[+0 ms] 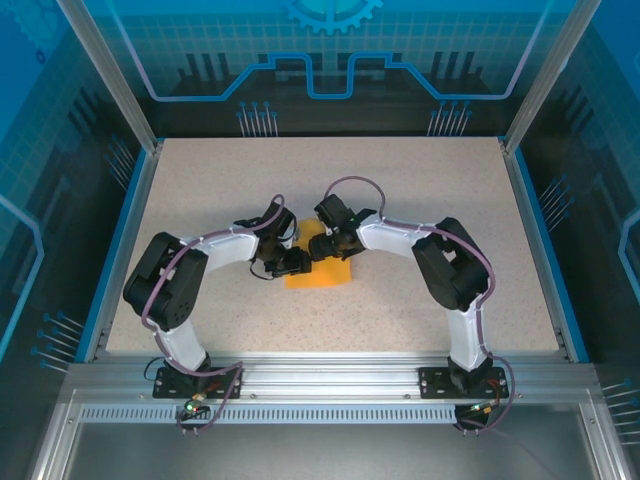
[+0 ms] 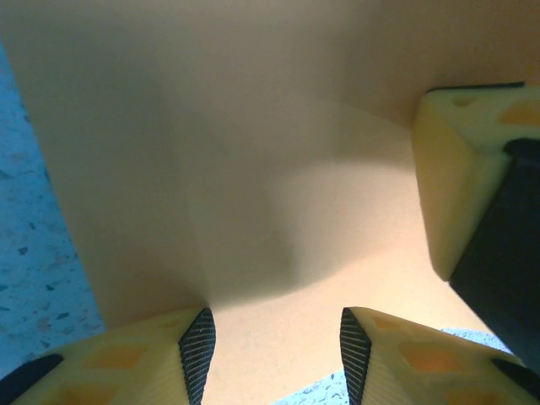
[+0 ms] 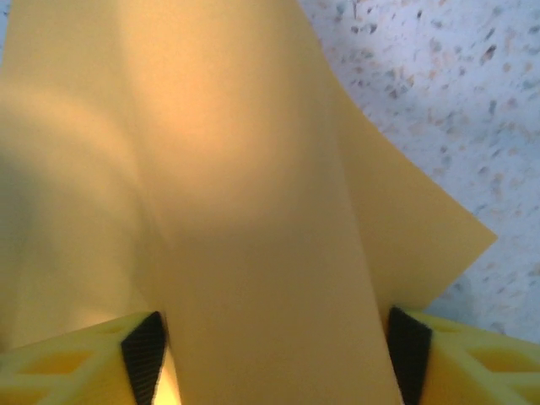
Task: Fold a paper plane with a square sheet of paper (fold left side to right side)
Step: Pick up the square sheet of paper from the center of the table.
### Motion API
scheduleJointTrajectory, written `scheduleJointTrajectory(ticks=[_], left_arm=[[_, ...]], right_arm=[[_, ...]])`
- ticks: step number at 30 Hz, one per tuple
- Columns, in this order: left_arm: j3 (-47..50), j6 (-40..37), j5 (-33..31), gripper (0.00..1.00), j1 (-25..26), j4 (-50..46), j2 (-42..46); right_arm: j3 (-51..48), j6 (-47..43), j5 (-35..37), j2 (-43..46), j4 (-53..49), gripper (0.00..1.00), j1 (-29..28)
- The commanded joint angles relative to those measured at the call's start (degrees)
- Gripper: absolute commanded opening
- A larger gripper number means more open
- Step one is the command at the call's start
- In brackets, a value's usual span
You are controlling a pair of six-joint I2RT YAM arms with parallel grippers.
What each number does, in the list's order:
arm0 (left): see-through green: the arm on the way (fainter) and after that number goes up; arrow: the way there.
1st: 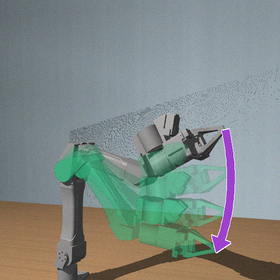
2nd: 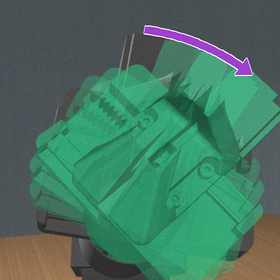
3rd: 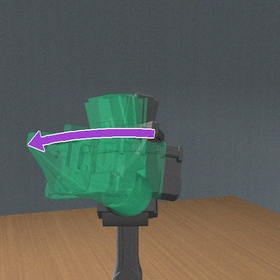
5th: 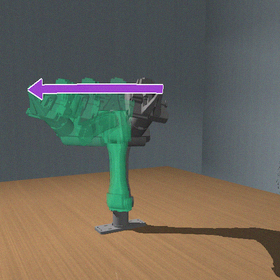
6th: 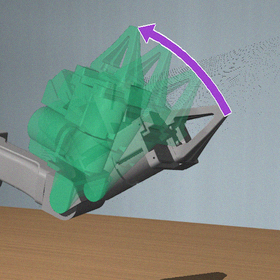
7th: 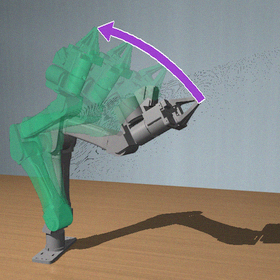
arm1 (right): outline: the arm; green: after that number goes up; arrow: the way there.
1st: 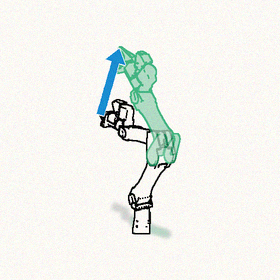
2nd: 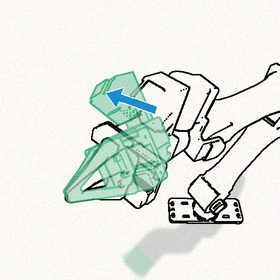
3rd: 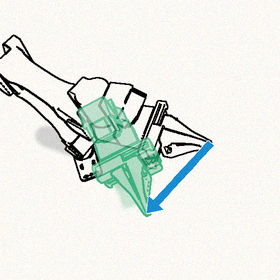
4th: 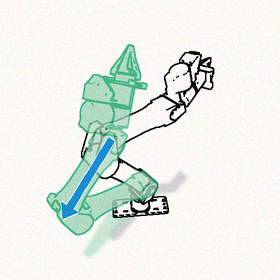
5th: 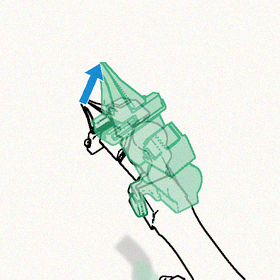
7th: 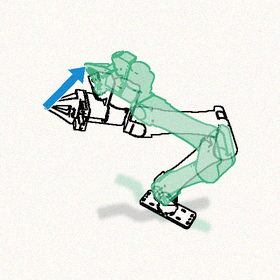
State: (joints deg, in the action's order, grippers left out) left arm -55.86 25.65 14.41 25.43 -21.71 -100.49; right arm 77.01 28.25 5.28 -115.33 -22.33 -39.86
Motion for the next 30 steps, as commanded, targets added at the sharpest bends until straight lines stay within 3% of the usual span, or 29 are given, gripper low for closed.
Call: scheduleJointTrajectory(ticks=[1, 7, 11, 19, 25, 30], left_arm=[[1.9, 0.6, -0.4, 0.49, -0.1, 0.6, 1.5], [2.9, -0.6, 0.0, 0.58, -1.6, 0.2, 7.9], [5.1, -0.9, 3.2, 0.65, -5.4, 1.0, 14.6], [8.1, 0.2, 15.6, 0.79, -12.7, 7.3, 28.0], [9.4, 4.2, 27.4, 0.91, -13.7, 19.3, 35.2], [9.1, 8.4, 36.3, 0.94, -13.4, 27.9, 37.4]], right_arm=[[-0.9, -0.5, -4.4, 2.3, -1.4, 0.62, -0.5], [-2.9, -1.5, -8.7, 5.9, 2.0, 0.38, 0.7], [-6.7, -2.5, -14.3, 10.8, 7.3, 0.28, 2.4], [-14.8, -6.3, -29.7, 25.7, 14.9, 0.26, 7.4], [-19.6, -5.5, -41.5, 39.0, 17.4, 0.26, 12.1], [-20.4, -3.7, -47.5, 46.5, 17.7, 0.26, 13.0]])
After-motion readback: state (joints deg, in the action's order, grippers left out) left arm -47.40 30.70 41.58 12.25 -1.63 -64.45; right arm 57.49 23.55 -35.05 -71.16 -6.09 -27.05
